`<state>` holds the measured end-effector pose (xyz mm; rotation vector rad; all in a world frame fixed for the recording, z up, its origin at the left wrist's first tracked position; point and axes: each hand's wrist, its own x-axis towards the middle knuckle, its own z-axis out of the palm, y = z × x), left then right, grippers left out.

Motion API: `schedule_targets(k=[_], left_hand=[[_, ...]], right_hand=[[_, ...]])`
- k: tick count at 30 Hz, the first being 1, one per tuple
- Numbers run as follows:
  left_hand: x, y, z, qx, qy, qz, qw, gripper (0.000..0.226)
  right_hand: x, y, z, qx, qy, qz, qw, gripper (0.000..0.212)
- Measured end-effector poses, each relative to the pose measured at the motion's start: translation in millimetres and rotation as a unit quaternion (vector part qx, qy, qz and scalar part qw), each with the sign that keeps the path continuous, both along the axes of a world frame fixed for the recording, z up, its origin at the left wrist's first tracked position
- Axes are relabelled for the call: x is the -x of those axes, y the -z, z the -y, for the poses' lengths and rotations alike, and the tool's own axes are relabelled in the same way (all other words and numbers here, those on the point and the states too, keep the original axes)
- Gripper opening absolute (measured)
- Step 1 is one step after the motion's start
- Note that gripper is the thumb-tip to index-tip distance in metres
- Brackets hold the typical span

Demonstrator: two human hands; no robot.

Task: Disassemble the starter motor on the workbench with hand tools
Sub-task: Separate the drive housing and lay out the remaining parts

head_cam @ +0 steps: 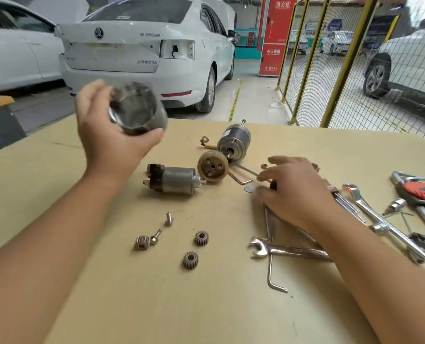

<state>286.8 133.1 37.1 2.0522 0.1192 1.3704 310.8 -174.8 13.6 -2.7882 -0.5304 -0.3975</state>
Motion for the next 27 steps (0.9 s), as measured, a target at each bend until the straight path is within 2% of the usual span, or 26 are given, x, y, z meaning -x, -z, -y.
schedule_targets(k=[2, 4, 8, 15, 19, 25, 27], left_hand=[[-4.7, 9.5, -28.0, -0.006, -0.035, -0.036, 0.999, 0.083], [-9.6, 17.6, -46.9, -0.001, -0.054, -0.072, 0.996, 0.080], [-17.7, 27.2, -58.5, -0.004, -0.073, -0.144, 0.987, 0.077], [-15.4, 25.6, -50.3, -0.077, -0.030, -0.229, 0.970, 0.083], [-11.9, 24.1, -45.0, -0.128, -0.010, -0.277, 0.952, 0.087], [-5.1, 11.2, -49.0, -0.135, -0.001, -0.339, 0.931, 0.087], [0.0, 3.2, -47.9, -0.152, 0.015, -0.351, 0.924, 0.089]], right_hand=[[3.9, 1.7, -10.2, 0.083, 0.009, -0.029, 0.996, 0.032], [5.5, 3.1, -19.0, 0.099, 0.012, -0.055, 0.994, 0.034], [4.0, 3.8, -21.2, 0.085, 0.013, -0.056, 0.995, 0.026], [4.6, 5.1, -22.3, 0.061, 0.005, -0.052, 0.997, 0.012], [3.7, 1.3, -20.5, 0.055, -0.008, -0.085, 0.995, 0.009], [3.4, -0.4, -18.2, 0.063, -0.028, -0.109, 0.992, 0.006], [3.6, -0.5, -17.1, 0.058, -0.038, -0.101, 0.992, 0.011]])
